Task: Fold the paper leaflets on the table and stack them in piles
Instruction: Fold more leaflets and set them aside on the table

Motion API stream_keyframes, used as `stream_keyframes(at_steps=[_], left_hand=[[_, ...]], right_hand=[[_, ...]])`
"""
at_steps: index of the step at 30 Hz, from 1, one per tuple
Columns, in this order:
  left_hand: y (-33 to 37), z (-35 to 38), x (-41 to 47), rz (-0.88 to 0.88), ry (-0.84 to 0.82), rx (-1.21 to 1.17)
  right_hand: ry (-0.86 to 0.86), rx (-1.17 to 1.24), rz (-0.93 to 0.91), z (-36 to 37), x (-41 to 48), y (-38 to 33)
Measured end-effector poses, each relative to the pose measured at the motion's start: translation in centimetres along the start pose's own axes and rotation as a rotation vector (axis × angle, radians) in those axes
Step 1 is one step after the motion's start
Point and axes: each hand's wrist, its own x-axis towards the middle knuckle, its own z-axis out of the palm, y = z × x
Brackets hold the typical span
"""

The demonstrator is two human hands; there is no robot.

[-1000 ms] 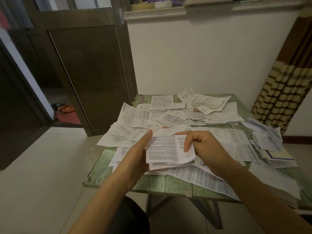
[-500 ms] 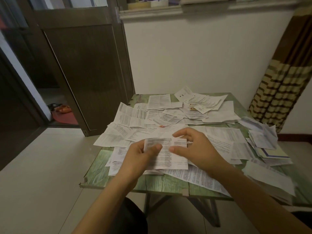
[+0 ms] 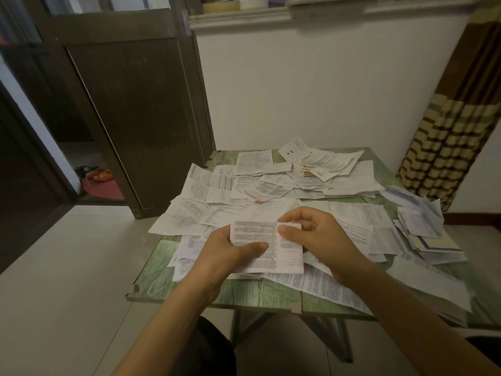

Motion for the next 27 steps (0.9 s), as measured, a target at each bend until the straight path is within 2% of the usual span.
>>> stream_keyframes(at_steps=[3, 5, 8, 10, 18, 23, 27], left_hand=[[0.4, 0.1, 0.1, -0.048, -0.066, 0.096], [0.6, 0.2, 0.2, -0.061, -0.091, 0.036], [0.5, 0.7, 0.3, -0.063, -0.088, -0.153], [0.1, 1.4, 0.3, -0.042, -0.08, -0.185], [-0.2, 4.0, 0.1, 0.042, 0.132, -0.347], [0.2, 8.3, 0.7, -0.017, -0.002, -0.302], [-0.1, 13.1, 2.2, 0.003, -0.092, -0.136]], right_hand=[[-0.126, -0.203, -0.005, -0.5, -0.1, -0.6], [-0.154, -0.189, 0.018, -0.6, -0.1, -0.9], [0.032, -0.039, 0.03, -0.5, -0.2, -0.6], [0.123, 0.033, 0.044, -0.4, -0.4, -0.3], [0.173, 0.16, 0.081, -1.7, -1.3, 0.4], [0.298, 0.022, 0.067, -6.9, -3.3, 0.3], [0.394, -0.016, 0.114, -12.8, -5.9, 0.6]])
